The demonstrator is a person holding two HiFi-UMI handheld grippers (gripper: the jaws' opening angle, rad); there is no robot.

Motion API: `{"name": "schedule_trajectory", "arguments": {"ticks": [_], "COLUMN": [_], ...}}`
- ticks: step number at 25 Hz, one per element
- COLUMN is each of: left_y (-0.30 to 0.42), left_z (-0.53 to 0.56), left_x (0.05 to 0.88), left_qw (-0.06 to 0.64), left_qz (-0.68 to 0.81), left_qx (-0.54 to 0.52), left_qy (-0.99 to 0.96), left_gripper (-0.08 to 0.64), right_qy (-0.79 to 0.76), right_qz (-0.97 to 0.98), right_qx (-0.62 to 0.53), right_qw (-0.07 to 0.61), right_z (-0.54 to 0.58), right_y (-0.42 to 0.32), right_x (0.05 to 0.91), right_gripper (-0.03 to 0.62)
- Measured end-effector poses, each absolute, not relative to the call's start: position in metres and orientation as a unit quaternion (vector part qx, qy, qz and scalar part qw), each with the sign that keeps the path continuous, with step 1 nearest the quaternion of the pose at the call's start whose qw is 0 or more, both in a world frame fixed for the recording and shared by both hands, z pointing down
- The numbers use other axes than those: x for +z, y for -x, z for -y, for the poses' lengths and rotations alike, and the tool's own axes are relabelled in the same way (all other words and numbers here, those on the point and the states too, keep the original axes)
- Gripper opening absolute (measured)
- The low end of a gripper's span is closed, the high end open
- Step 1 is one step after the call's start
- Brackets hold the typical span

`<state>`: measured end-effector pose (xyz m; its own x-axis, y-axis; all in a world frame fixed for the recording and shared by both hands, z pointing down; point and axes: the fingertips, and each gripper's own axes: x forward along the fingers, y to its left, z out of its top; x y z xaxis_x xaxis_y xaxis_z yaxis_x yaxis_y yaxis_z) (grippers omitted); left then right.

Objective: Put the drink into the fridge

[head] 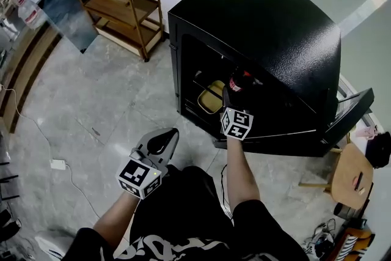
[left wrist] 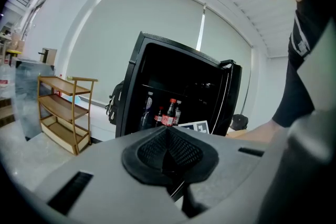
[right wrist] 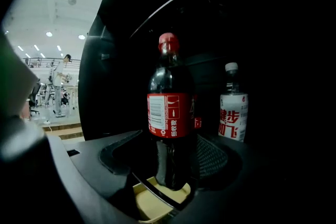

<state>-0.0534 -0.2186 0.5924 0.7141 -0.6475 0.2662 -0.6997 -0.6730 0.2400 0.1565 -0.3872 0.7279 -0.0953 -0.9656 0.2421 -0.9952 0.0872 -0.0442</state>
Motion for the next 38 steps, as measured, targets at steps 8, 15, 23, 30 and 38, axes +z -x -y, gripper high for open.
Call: {"name": "schedule_trajectory", "arguments": {"ticks": [8,15,23,30,38], "left_y": [0.060,0.065,0.071,0.074,0.071], "left_z": [0.202,0.174,0.154,0.142,0.135], "left_x": [0.545,0.489,0.449,0.437,0.427], "left_qw": [0.171,0.182,0.173,0.169,0.162], "left_qz": [0.384,0.396,0.411,0.427,0.430], "left_qx": [0.083,0.085,0.070,0.057,0.049], "left_qy": [-0.904,-0.896,-0.892,-0.886,-0.887], "left_gripper": [0.008,0.008,0.008,0.008,0.008], "right_qy": [-0.652,-0.606,-0.566,-0.529,-0.474], "right_qz": [0.742,0.778,0.811,0.839,0.869], "right_qx": [0.132,0.134,0.128,0.108,0.129], "right_qw": [0.081,0.096,0.077,0.065,0.061], "right_z": [0.324,0.266,0.232,0.204,0.140], "right_y": [-0.133,-0.104,-0.085,-0.075,-0.069], "right_x": [0.680,0.611,0.548,0.502,0.453], "right_gripper": [0.305,0.305,0.305,0.075,0.026]}}
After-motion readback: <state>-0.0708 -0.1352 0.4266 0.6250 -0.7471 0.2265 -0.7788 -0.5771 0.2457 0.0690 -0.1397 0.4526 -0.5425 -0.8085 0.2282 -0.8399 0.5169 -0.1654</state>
